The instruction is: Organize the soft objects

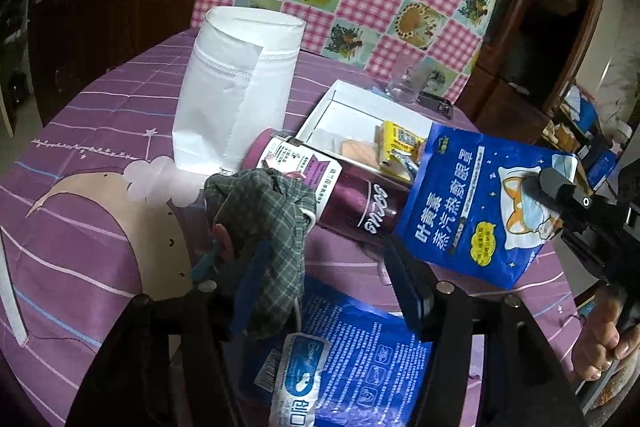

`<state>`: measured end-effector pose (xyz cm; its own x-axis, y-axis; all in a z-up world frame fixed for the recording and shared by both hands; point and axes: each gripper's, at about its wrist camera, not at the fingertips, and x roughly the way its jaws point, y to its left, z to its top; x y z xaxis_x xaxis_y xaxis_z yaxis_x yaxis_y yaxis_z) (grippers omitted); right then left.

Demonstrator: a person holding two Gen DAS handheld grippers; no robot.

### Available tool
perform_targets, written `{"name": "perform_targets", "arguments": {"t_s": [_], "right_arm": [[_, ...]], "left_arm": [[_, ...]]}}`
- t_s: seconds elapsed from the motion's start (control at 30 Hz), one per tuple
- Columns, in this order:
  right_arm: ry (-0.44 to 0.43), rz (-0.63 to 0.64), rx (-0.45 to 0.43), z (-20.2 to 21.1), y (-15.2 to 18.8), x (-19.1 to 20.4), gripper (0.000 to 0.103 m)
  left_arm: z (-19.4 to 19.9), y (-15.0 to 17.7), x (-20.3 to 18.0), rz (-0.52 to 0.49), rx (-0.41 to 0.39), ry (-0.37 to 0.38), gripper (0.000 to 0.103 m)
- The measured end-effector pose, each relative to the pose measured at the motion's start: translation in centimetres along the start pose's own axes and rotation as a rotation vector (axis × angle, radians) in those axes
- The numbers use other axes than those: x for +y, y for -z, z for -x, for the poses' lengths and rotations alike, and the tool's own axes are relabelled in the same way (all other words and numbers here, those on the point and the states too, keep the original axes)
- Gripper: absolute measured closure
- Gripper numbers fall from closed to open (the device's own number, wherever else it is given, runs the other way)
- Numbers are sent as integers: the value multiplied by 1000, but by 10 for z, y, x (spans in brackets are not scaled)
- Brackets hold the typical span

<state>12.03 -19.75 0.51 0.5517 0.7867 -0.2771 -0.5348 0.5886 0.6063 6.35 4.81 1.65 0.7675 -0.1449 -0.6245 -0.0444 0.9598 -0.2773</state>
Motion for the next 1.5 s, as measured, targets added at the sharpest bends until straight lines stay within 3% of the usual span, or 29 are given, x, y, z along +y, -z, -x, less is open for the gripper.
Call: {"name": "perform_targets", "arguments": {"t_s": [0.07, 0.53, 0.77, 1.07, 1.3, 1.43, 1.5], "right_arm": [[4, -2, -16, 7, -2, 0, 96], [112, 4, -131, 53, 11, -9, 96], [156, -1, -161, 63, 12, -14, 96], [179, -14, -168, 65, 13, -15, 96], [186, -16, -169, 65, 13, -16, 96], [192, -19, -166, 64, 14, -16, 96], [193, -19, -166, 64, 13, -16, 96]], "left_arm": [[1, 1, -3, -1, -8, 10, 36], [-5, 25, -61, -187, 14, 106, 35], [-12, 38, -84, -237, 117, 262, 35], [-21, 62, -114, -413, 190, 203, 35], [-25, 66, -117, -442, 198, 198, 35], [-23, 70, -122, -458, 205, 228, 56], [-21, 71, -127, -485, 199, 228, 60]]}}
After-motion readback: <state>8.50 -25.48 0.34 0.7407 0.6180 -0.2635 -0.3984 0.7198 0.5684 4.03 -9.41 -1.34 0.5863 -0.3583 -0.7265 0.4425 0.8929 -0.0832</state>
